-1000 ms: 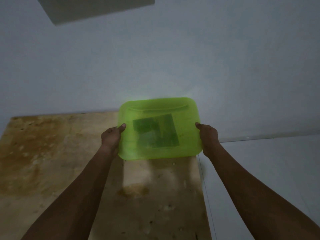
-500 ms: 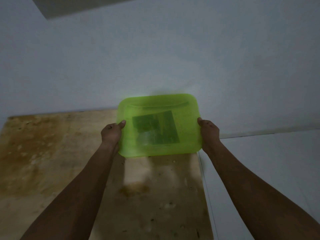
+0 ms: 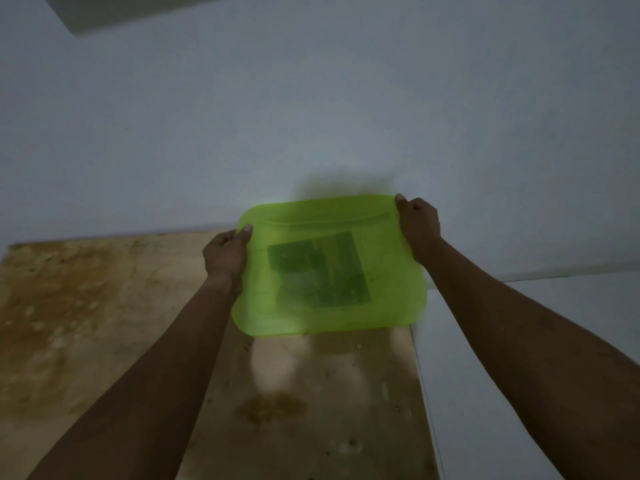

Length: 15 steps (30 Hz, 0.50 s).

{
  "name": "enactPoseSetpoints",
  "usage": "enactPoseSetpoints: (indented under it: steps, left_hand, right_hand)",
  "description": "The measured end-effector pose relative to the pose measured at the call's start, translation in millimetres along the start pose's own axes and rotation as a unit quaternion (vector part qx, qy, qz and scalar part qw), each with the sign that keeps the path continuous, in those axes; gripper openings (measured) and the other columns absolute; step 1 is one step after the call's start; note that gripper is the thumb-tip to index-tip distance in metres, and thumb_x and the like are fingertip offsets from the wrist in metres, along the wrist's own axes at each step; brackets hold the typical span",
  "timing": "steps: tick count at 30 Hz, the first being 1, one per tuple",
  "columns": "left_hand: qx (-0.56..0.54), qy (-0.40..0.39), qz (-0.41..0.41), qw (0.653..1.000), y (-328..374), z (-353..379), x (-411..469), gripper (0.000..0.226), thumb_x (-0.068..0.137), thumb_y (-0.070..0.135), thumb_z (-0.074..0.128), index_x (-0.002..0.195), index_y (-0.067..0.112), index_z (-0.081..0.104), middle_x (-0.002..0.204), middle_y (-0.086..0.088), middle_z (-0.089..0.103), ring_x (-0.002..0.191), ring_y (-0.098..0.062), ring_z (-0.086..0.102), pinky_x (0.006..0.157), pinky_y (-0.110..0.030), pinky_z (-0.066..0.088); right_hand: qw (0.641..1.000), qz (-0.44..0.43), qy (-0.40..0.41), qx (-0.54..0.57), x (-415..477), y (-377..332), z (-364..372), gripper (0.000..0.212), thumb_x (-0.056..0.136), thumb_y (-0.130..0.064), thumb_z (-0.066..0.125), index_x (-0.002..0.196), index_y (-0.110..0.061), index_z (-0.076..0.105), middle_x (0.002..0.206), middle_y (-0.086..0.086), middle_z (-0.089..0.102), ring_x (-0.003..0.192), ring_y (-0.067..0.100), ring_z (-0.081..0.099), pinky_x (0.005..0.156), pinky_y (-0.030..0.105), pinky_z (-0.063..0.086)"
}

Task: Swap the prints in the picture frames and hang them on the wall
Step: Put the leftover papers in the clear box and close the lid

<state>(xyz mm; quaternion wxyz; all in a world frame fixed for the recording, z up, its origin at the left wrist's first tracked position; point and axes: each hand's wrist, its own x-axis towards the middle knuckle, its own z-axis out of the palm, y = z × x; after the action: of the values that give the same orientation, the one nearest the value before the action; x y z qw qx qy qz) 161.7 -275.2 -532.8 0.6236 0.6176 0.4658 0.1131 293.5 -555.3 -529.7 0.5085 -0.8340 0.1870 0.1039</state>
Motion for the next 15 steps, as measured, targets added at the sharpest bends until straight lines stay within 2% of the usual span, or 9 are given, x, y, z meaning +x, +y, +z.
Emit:
enactPoseSetpoints:
  steps: [3, 6, 8, 10, 12, 13, 15]
  left_hand:
    - [-0.032, -0.002, -0.015, 0.999, -3, 2, 4, 0.022, 0.083, 0.02, 0.079, 0.073, 0.018, 0.059, 0.076, 0.001, 0.061, 0.073, -0.012, 0.055, 0.073, -0.027, 0.049]
    - [-0.026, 0.011, 0.001, 1.0, -5, 3, 5, 0.024, 0.084, 0.022, 0.078, 0.073, 0.018, 0.057, 0.073, 0.001, 0.06, 0.069, -0.012, 0.054, 0.073, -0.03, 0.047]
    - [-0.002, 0.015, 0.011, 1.0, -5, 1, 2, 0.022, 0.083, 0.03, 0.078, 0.084, 0.014, 0.063, 0.082, -0.003, 0.066, 0.077, -0.018, 0.06, 0.078, -0.033, 0.052]
    - [0.053, 0.022, 0.02, 0.998, -8, -7, -4, 0.037, 0.081, 0.044, 0.077, 0.101, 0.014, 0.067, 0.098, -0.008, 0.07, 0.091, -0.024, 0.066, 0.088, -0.038, 0.054]
    - [0.117, 0.028, 0.032, 0.992, -17, -22, -23, 0.049, 0.079, 0.053, 0.074, 0.111, 0.018, 0.066, 0.105, -0.007, 0.068, 0.097, -0.025, 0.066, 0.093, -0.04, 0.053]
    - [0.146, 0.033, 0.036, 0.988, -25, -30, -35, 0.049, 0.08, 0.054, 0.074, 0.112, 0.018, 0.066, 0.104, -0.005, 0.067, 0.097, -0.024, 0.064, 0.093, -0.038, 0.051]
    - [0.162, 0.041, 0.044, 0.985, -37, -43, -63, 0.042, 0.081, 0.049, 0.075, 0.105, 0.015, 0.068, 0.096, -0.003, 0.067, 0.091, -0.023, 0.062, 0.086, -0.034, 0.049]
  right_hand:
    - [1.0, 0.008, -0.013, 0.028, 5, 10, 1, 0.046, 0.099, -0.042, 0.059, 0.064, -0.017, 0.043, 0.064, 0.002, 0.04, 0.061, 0.018, 0.038, 0.059, 0.03, 0.03]
    - [0.999, 0.015, -0.013, 0.036, 5, 9, 3, 0.047, 0.099, -0.044, 0.058, 0.063, -0.02, 0.039, 0.064, 0.001, 0.038, 0.064, 0.019, 0.039, 0.062, 0.031, 0.032]
    - [1.0, 0.01, 0.0, 0.018, 2, 8, 2, 0.048, 0.101, -0.047, 0.053, 0.064, -0.02, 0.038, 0.065, -0.002, 0.04, 0.065, 0.019, 0.041, 0.061, 0.029, 0.032]
    - [1.0, 0.008, 0.017, -0.002, -10, 10, -4, 0.044, 0.101, -0.053, 0.049, 0.071, -0.021, 0.045, 0.071, -0.004, 0.046, 0.076, 0.02, 0.047, 0.068, 0.031, 0.036]
    - [1.0, 0.003, 0.024, -0.006, -27, 20, -14, 0.035, 0.096, -0.055, 0.057, 0.092, -0.02, 0.058, 0.084, -0.005, 0.056, 0.088, 0.02, 0.052, 0.08, 0.033, 0.042]
    - [0.999, -0.007, 0.032, -0.014, -40, 30, -20, 0.035, 0.092, -0.052, 0.064, 0.104, -0.02, 0.061, 0.09, -0.005, 0.06, 0.091, 0.019, 0.055, 0.083, 0.032, 0.044]
    - [0.997, -0.035, 0.062, -0.014, -71, 52, -28, 0.033, 0.087, -0.042, 0.073, 0.111, -0.021, 0.063, 0.088, -0.004, 0.063, 0.089, 0.019, 0.059, 0.082, 0.031, 0.044]
